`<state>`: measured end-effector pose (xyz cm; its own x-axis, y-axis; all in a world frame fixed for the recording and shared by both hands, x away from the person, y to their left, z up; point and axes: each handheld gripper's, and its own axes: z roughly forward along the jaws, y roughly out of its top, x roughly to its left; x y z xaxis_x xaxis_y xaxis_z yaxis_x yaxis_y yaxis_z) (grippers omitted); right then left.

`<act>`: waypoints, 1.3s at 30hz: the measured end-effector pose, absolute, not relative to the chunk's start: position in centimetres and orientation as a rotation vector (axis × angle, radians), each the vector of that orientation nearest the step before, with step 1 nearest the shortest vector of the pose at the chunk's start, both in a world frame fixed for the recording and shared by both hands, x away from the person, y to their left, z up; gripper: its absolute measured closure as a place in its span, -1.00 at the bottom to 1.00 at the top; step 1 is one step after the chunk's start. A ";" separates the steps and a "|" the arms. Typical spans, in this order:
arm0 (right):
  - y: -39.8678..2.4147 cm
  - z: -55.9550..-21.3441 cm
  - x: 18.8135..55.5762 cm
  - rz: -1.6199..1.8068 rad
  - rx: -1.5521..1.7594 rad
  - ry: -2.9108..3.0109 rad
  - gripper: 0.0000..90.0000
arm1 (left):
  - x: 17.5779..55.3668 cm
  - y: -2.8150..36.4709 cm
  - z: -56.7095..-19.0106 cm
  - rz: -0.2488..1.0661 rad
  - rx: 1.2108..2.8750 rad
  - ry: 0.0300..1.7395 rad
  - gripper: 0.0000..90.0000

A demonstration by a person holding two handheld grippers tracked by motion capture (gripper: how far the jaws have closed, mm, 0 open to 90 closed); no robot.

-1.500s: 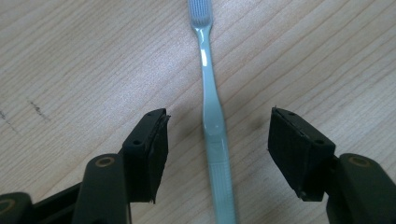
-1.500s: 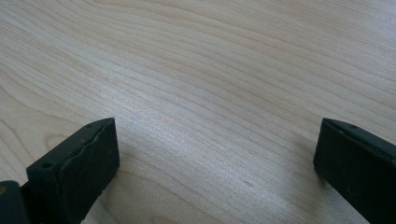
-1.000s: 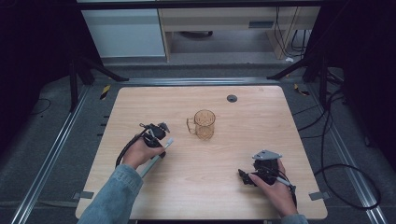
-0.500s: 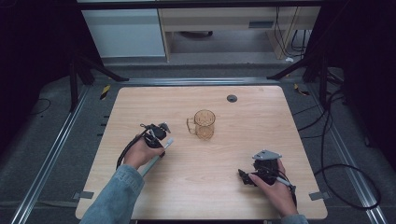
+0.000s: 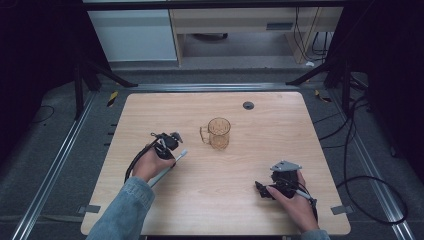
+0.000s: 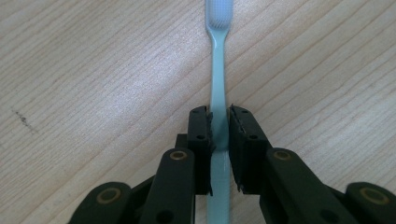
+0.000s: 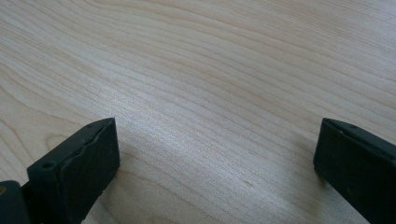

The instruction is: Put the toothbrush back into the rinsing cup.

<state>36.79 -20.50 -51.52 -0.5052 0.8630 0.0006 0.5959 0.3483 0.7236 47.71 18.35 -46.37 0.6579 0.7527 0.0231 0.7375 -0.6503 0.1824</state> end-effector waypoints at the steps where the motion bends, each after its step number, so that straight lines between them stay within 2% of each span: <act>1: -20.5 -51.5 36.8 0.958 1.282 2.234 -0.99 | 47.7 18.4 -46.4 0.147 2.711 1.230 0.75; 8: -20.5 -51.5 36.8 0.958 1.281 2.234 -0.99 | 47.9 19.4 -45.7 0.163 2.662 1.228 0.75; 16: -20.6 -51.5 36.8 0.960 1.273 2.241 -0.98 | 48.1 20.5 -43.2 0.246 2.552 1.215 0.75; 39: -20.5 -51.5 37.0 0.955 1.284 2.233 -0.99 | 47.2 18.8 -41.4 0.288 2.494 1.106 0.75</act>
<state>36.95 -20.50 -51.51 -0.5030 0.8643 -0.0002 0.5970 0.3477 0.7230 47.18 18.76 -41.45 0.6665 0.7450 0.0272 0.6637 -0.6096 0.4334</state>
